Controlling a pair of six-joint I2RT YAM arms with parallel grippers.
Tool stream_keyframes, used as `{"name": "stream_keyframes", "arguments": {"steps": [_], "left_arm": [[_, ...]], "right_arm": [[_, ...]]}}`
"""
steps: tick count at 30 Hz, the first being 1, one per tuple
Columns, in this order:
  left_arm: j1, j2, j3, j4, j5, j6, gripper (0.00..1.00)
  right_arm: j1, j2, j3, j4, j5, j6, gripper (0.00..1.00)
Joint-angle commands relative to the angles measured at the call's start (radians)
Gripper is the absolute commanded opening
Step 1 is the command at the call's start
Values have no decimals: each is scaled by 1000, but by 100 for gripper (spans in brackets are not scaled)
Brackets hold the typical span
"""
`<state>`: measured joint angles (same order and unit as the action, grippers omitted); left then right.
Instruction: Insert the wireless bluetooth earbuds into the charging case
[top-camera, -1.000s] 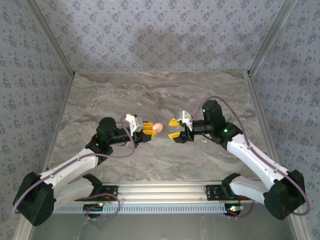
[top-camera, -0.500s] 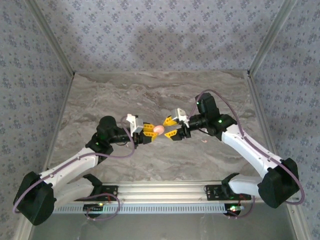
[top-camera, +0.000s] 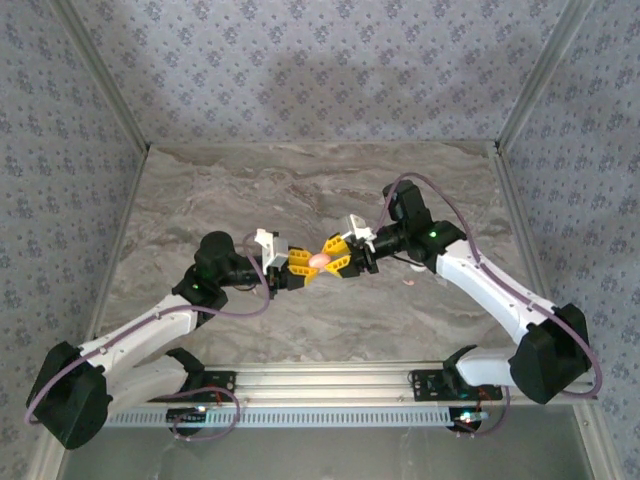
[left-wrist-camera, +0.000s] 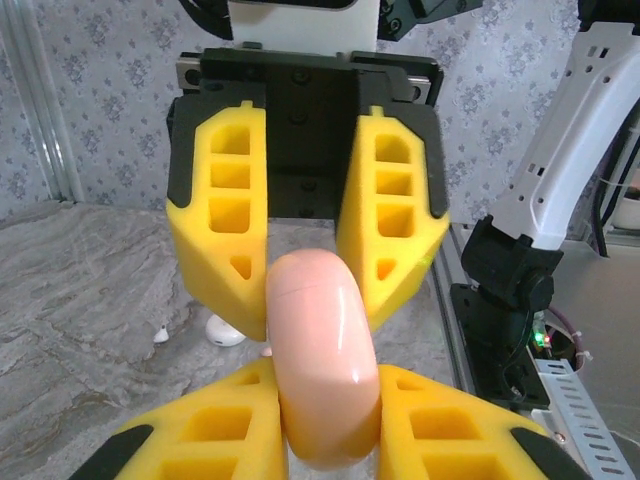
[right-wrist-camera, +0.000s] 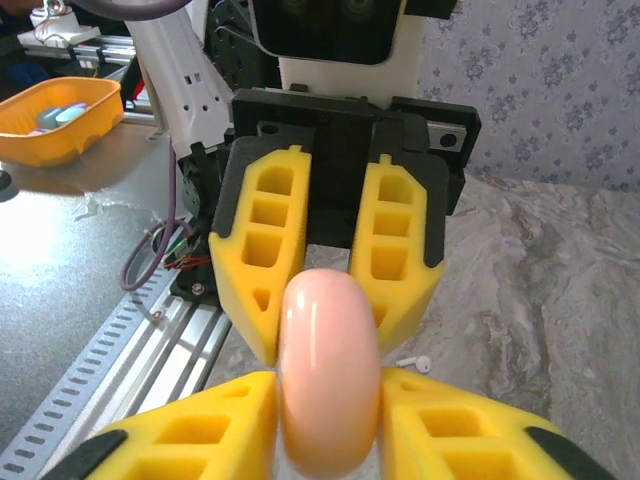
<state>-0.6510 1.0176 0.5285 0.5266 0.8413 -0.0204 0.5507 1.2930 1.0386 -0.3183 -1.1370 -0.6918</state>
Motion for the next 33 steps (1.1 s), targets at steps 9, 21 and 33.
{"name": "stream_keyframes", "arguments": {"steps": [9, 21, 33], "left_arm": [[-6, -28, 77, -184, -77, 104, 48], [-69, -23, 147, -627, -266, 562, 51], [-89, 73, 205, -701, -208, 574, 52]], "right_arm": [[-9, -38, 29, -144, 85, -76, 10], [127, -88, 45, -311, 671, -165, 10], [253, -39, 82, -308, 724, -169, 10]]}}
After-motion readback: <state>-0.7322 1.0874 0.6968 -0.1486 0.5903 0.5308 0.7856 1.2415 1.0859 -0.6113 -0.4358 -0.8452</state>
